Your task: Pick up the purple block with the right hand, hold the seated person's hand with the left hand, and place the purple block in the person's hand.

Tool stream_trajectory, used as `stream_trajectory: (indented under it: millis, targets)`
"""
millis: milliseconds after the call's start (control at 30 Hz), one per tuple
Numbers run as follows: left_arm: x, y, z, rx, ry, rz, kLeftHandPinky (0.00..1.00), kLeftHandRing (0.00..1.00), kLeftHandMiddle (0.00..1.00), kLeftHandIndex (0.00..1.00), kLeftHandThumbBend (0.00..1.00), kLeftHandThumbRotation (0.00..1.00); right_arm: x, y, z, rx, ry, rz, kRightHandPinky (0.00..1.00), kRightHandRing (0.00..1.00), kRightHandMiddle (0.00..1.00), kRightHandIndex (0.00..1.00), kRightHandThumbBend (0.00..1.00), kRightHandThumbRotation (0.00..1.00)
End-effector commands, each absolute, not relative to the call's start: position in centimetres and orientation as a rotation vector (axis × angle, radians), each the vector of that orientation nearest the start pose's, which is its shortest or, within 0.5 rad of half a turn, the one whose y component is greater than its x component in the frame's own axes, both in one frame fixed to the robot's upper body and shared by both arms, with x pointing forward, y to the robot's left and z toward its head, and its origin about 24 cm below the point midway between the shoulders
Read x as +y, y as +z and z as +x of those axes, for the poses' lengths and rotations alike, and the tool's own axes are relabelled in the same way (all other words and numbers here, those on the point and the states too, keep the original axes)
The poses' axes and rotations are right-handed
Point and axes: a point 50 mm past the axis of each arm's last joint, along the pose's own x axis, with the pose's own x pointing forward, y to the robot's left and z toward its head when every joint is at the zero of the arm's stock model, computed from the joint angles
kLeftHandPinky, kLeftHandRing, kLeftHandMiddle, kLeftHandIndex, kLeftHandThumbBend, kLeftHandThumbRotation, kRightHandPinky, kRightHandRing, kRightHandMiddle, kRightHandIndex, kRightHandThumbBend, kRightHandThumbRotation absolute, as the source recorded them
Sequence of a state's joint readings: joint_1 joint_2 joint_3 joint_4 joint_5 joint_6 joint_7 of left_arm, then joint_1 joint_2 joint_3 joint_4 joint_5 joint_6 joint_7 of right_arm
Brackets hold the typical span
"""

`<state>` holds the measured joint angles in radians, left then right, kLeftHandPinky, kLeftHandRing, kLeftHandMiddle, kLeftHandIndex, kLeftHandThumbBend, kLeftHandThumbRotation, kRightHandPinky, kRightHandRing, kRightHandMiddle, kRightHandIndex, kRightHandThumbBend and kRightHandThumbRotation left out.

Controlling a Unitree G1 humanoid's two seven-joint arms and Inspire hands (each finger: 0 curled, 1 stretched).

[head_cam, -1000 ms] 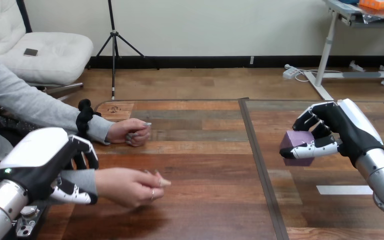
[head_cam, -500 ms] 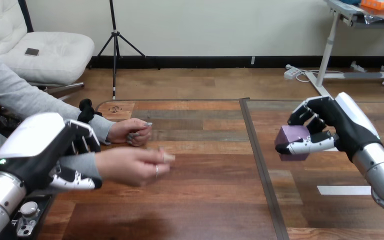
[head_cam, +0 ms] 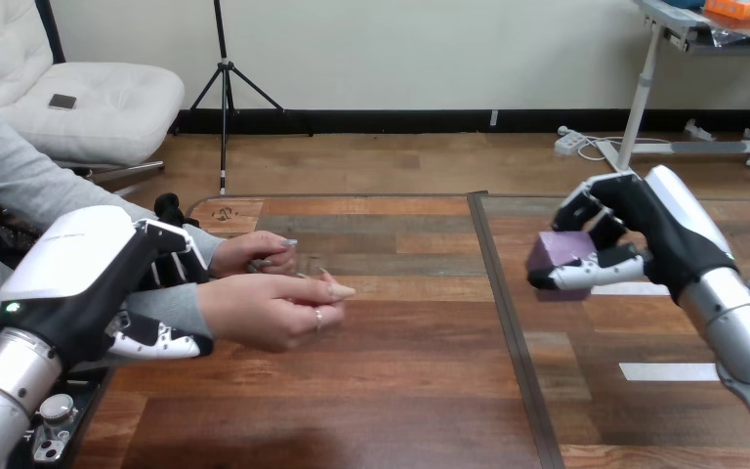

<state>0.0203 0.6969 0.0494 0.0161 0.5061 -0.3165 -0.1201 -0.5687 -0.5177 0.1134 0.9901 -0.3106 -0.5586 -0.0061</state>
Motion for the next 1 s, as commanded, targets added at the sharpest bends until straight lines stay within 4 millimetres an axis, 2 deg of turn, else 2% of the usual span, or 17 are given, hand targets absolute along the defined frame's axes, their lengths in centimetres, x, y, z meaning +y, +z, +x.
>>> stream_trajectory:
  millis: [0, 700, 967]
  targets:
    - [23.4, 12.6, 25.7, -0.373, -0.213, 1.161, 0.27, 0.32, 0.39, 0.43, 0.68, 0.0, -23.0, 8.4, 34.7, -0.202, 0.142, -0.766, 0.39, 0.41, 0.43, 0.44, 0.8, 0.0]
    - [21.7, 12.7, 26.6, -0.395, -0.249, 1.099, 0.24, 0.29, 0.38, 0.42, 0.63, 0.0, -20.0, 8.9, 35.1, -0.265, 0.195, -0.728, 0.4, 0.41, 0.43, 0.44, 0.78, 0.0]
    - [21.1, 12.5, 26.7, -0.385, -0.265, 1.078, 0.25, 0.31, 0.39, 0.42, 0.61, 0.0, -19.0, 9.1, 35.2, -0.284, 0.213, -0.7, 0.39, 0.4, 0.42, 0.43, 0.78, 0.0]
